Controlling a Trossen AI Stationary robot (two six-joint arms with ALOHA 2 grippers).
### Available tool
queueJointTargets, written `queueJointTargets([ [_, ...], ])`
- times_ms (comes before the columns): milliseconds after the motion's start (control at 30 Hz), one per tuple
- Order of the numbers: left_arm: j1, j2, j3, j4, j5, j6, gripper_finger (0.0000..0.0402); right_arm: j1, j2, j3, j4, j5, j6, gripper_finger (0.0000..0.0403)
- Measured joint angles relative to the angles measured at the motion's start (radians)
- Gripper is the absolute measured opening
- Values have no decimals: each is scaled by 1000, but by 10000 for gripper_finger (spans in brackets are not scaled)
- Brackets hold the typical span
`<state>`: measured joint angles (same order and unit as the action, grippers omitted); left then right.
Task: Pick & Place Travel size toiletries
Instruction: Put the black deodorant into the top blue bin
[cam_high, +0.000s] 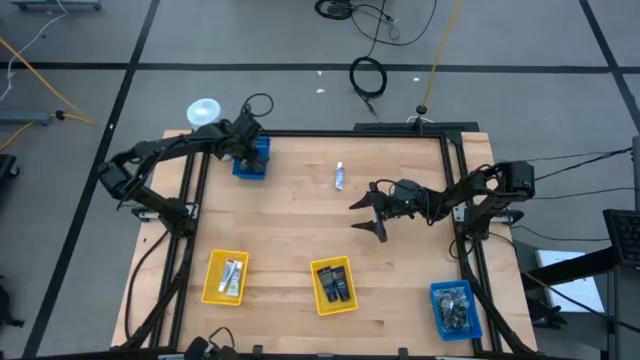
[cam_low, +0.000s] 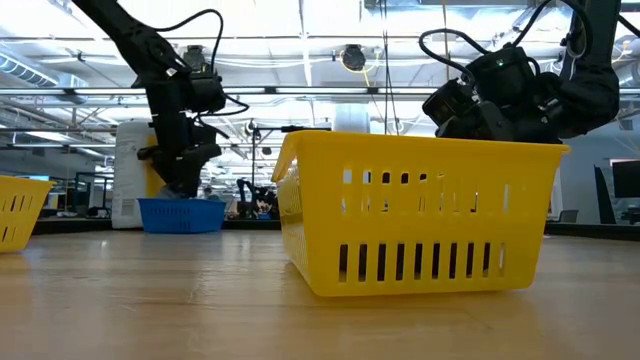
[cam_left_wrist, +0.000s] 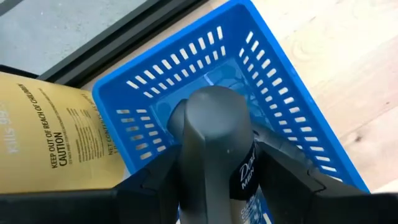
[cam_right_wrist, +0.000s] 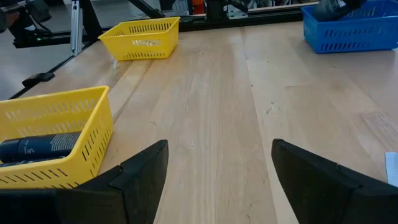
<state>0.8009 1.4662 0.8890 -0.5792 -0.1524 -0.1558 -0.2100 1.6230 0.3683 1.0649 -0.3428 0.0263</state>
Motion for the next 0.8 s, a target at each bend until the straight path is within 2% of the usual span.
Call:
queueJointTargets([
  [233, 0, 0, 0, -12, -1, -5, 185, 0, 0, 0, 0, 0, 7, 277],
  [567, 0, 0, -24, -14, -4, -11, 259, 0, 0, 0, 0, 0, 14, 279],
  [800, -5, 0, -7, 3, -5, -4, 275, 0, 0, 0, 8, 0, 15, 279],
])
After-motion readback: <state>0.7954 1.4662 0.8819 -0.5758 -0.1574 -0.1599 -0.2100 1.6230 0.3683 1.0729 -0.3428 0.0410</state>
